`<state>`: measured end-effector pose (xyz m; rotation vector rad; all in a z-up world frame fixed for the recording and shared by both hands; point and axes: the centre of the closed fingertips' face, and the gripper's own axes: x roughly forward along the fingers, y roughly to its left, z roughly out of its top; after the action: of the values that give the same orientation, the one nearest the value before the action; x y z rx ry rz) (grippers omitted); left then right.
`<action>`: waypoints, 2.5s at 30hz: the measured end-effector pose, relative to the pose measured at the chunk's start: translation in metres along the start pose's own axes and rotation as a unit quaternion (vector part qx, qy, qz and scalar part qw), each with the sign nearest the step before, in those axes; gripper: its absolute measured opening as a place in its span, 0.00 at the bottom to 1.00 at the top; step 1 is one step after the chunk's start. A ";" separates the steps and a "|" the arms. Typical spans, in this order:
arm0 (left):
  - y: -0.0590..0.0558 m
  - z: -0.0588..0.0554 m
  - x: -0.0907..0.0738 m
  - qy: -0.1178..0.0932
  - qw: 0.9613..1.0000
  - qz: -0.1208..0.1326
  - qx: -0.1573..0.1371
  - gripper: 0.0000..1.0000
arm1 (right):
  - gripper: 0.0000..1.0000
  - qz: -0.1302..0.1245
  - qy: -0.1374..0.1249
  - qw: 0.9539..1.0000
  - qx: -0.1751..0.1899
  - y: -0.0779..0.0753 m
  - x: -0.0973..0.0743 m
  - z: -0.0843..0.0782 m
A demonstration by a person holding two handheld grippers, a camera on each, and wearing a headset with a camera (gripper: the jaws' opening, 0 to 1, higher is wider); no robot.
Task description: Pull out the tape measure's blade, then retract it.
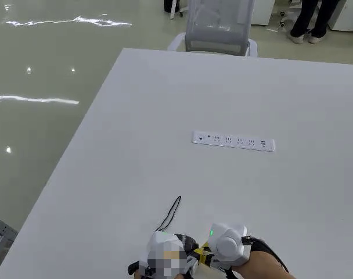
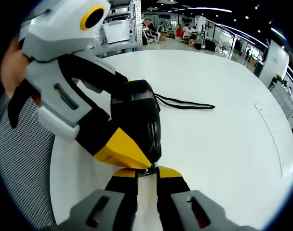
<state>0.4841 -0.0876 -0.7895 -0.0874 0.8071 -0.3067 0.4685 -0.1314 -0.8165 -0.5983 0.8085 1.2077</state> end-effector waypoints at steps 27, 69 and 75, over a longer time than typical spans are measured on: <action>-0.001 0.001 -0.001 -0.003 1.000 -0.006 -0.005 0.63 | 0.79 -0.067 -0.041 0.993 0.084 -0.024 -0.033 -0.013; 0.077 0.011 -0.080 -0.068 0.981 -0.126 0.134 0.99 | 1.00 -0.222 -0.123 0.936 0.245 0.004 -0.139 -0.083; 0.094 0.001 -0.102 -0.076 0.977 -0.145 0.133 0.99 | 1.00 -0.239 -0.127 0.928 0.256 0.012 -0.156 -0.099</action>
<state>0.4413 0.0327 -0.7360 0.0239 0.5941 -0.6748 0.4125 -0.2939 -0.7488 -0.1800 0.6669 0.5723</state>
